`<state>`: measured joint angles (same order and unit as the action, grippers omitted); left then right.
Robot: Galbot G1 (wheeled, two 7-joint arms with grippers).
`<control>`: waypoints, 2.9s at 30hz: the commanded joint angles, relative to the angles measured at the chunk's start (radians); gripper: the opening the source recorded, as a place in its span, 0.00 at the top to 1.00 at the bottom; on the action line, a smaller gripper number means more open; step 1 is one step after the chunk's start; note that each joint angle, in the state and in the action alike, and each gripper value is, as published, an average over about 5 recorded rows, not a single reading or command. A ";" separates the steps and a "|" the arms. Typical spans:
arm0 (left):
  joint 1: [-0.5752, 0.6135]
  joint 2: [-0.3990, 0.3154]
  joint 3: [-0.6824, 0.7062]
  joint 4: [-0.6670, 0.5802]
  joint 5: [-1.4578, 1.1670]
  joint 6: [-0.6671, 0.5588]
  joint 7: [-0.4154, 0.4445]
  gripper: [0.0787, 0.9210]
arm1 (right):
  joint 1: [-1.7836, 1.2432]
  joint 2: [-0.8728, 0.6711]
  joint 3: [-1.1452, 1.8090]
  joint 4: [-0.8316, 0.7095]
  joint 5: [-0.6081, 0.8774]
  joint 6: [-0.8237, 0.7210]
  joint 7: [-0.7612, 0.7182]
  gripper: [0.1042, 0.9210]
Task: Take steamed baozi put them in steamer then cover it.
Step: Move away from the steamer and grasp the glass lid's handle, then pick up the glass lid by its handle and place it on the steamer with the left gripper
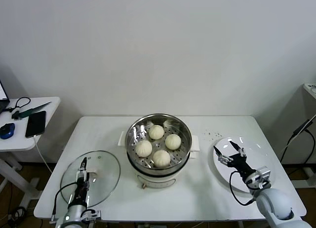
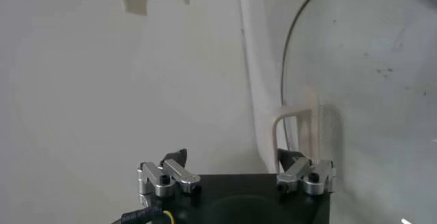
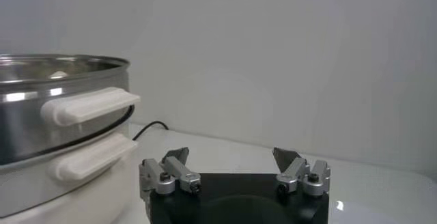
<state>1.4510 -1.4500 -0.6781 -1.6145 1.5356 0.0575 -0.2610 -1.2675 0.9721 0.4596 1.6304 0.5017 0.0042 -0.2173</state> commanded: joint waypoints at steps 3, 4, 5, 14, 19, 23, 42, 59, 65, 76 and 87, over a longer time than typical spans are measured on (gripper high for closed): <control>-0.049 0.017 0.014 0.068 -0.021 0.003 -0.032 0.12 | -0.002 0.014 0.001 -0.010 -0.022 0.009 -0.007 0.12; -0.052 0.018 0.014 0.073 -0.023 0.000 -0.032 0.12 | -0.002 0.015 0.002 -0.012 -0.023 0.010 -0.008 0.12; -0.055 0.019 0.015 0.079 -0.026 -0.003 -0.031 0.13 | -0.002 0.017 0.003 -0.013 -0.025 0.012 -0.009 0.12; -0.062 0.019 0.020 0.099 -0.056 -0.024 -0.018 0.41 | 0.002 0.027 0.003 -0.020 -0.038 0.016 -0.014 0.12; -0.057 0.019 0.020 0.081 -0.074 -0.030 -0.018 0.57 | 0.009 0.032 -0.004 -0.025 -0.047 0.018 -0.015 0.12; -0.042 0.025 0.021 0.033 -0.102 -0.027 -0.016 0.72 | 0.012 0.034 -0.007 -0.027 -0.050 0.020 -0.017 0.12; 0.165 0.133 0.027 -0.401 -0.211 0.236 -0.003 0.93 | 0.014 0.023 0.010 -0.041 -0.054 0.024 -0.019 0.12; 0.031 0.493 0.328 -0.604 -0.244 0.574 0.241 0.93 | 0.065 0.004 -0.021 -0.086 -0.093 0.035 -0.019 0.12; -0.171 0.501 0.530 -0.585 -0.197 0.669 0.392 0.93 | 0.090 0.010 -0.038 -0.111 -0.111 0.040 -0.019 0.12; -0.439 0.294 0.757 -0.470 -0.014 0.728 0.586 0.93 | 0.106 0.022 -0.038 -0.149 -0.131 0.052 -0.024 0.12; -0.497 0.072 0.873 -0.319 0.063 0.728 0.585 0.93 | 0.094 0.020 -0.004 -0.175 -0.133 0.075 -0.038 0.12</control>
<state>1.0788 -1.1912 0.0259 -2.0590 1.5028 0.7371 0.2579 -1.1743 0.9915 0.4394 1.4742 0.3741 0.0689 -0.2505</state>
